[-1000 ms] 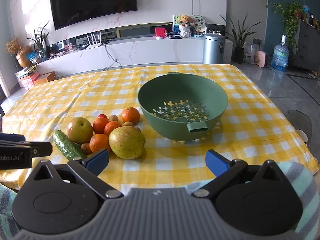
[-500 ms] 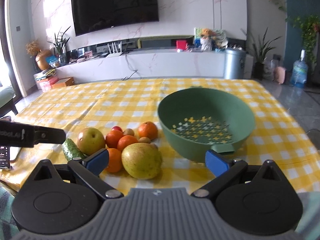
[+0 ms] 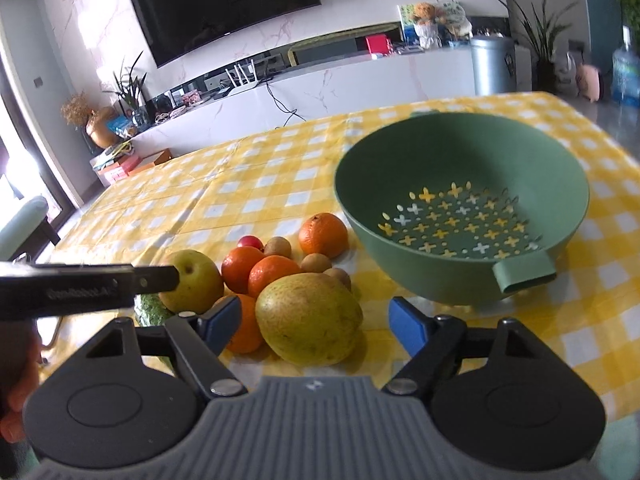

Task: Organize fruits
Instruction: 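Close the left tool on the red-green mango while the right tool grasps the yellow pear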

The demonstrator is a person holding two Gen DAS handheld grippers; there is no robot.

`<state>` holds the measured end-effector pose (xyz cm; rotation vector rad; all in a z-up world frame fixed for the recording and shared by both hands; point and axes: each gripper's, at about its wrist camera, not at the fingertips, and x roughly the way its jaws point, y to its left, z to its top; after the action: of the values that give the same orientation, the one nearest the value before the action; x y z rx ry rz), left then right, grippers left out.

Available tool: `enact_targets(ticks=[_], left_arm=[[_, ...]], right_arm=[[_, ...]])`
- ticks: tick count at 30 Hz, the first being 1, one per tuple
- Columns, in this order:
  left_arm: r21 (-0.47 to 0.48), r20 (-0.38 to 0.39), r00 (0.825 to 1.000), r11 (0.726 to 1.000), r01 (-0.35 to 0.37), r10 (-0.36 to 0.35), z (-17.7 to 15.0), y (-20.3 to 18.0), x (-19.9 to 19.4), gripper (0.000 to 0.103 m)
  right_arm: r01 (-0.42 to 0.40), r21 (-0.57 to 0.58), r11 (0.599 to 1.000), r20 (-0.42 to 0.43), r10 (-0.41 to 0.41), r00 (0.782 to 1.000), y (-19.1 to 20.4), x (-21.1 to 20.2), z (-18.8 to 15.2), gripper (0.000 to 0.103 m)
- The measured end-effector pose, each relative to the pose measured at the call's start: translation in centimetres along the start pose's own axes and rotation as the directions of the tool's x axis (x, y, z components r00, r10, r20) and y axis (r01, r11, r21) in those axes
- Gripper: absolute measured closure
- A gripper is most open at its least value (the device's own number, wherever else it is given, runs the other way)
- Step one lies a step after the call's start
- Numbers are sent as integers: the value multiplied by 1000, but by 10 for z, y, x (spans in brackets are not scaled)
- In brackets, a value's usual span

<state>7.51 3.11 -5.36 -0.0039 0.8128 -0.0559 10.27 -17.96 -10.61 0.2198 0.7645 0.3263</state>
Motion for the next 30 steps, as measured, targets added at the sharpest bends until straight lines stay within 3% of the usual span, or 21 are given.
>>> enact_targets(ticks=[15, 18, 22, 30], left_arm=[[-68, -39, 997, 996, 61, -64, 2, 12, 30, 22], [-75, -41, 997, 995, 67, -70, 2, 12, 33, 24], [-74, -36, 997, 995, 68, -71, 2, 12, 32, 25], [-71, -18, 998, 996, 59, -61, 1, 11, 33, 26]], right_arm=[[-74, 146, 986, -95, 89, 992, -21, 33, 1, 25], [-78, 144, 987, -101, 93, 991, -20, 36, 0, 26], [-97, 134, 986, -103, 112, 988, -19, 38, 0, 34], [-86, 107, 991, -91, 96, 991, -17, 37, -1, 34]])
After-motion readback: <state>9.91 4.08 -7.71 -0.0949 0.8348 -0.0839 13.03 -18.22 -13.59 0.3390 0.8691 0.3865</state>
